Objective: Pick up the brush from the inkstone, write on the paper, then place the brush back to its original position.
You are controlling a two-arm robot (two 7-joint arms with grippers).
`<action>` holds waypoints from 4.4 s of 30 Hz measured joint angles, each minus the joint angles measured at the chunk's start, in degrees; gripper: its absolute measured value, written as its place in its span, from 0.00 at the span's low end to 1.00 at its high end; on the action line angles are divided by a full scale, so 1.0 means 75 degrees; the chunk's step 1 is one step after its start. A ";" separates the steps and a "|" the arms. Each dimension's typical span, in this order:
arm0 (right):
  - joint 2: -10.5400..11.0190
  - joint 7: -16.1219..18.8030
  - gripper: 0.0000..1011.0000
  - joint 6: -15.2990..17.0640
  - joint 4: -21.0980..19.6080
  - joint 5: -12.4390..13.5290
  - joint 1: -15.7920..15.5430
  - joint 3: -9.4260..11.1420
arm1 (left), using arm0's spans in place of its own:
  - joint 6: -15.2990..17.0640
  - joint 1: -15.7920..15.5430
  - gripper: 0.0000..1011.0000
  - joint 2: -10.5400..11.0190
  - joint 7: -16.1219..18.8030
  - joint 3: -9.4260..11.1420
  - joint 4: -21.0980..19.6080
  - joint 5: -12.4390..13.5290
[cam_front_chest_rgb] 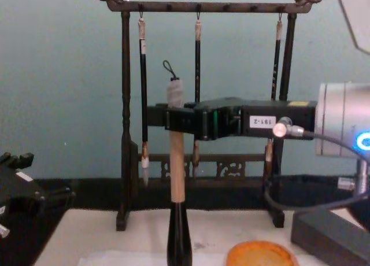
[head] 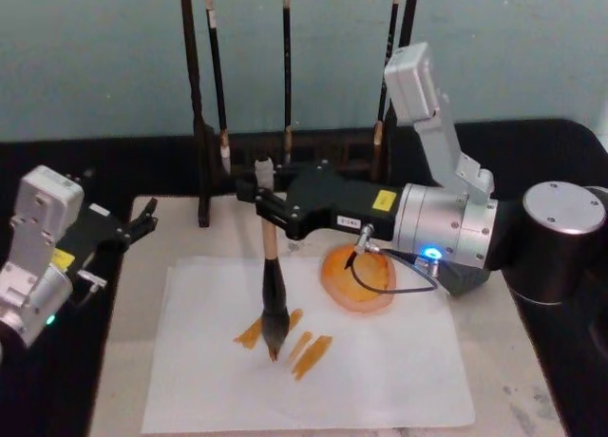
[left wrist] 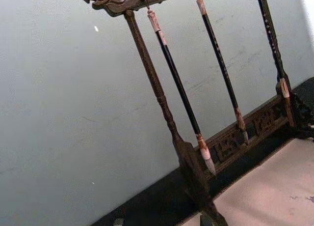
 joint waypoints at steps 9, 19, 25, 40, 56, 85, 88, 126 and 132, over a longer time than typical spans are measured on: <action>-0.0063 -0.0033 0.17 0.0034 0.0212 -0.0107 0.0077 -0.0063 | 0.0000 0.0000 1.00 0.0000 0.0000 -0.0001 0.0000 0.0001; -0.0076 -0.0142 0.17 -0.0041 0.0324 -0.0203 0.0077 0.0083 | 0.0000 0.0000 1.00 0.0000 0.0000 0.0000 0.0000 0.0000; -0.0027 -0.0182 0.17 -0.0054 0.0295 -0.0248 0.0044 0.0169 | 0.0000 0.0000 1.00 0.0000 0.0000 0.0000 0.0000 0.0000; 0.0126 -0.0399 0.17 -0.0036 0.0221 -0.0624 -0.0070 0.0333 | 0.0000 0.0000 1.00 0.0000 0.0000 0.0000 0.0000 0.0000; 0.0130 -0.0353 0.17 -0.0003 0.0121 -0.0791 -0.0149 0.0500 | 0.0000 0.0000 1.00 0.0000 0.0000 0.0000 0.0000 0.0000; 0.0097 0.0036 0.17 0.0294 -0.0026 -0.0007 -0.0229 0.0149 | 0.0000 0.0000 1.00 0.0000 0.0000 0.0000 0.0000 0.0000; 0.0134 -0.0013 0.17 0.0292 -0.0013 -0.0005 -0.0227 0.0151 | 0.0000 -0.0001 1.00 0.0000 0.0000 0.0000 0.0000 0.0000; 0.0055 -0.0648 0.17 0.0066 0.0105 -0.0824 -0.0413 0.0701 | 0.0000 0.0000 1.00 0.0000 0.0000 -0.0001 0.0000 0.0000; 0.0066 -0.0559 0.17 0.0086 -0.0038 -0.0709 -0.0467 0.0786 | 0.0000 0.0000 1.00 0.0000 -0.0001 0.0000 0.0000 0.0000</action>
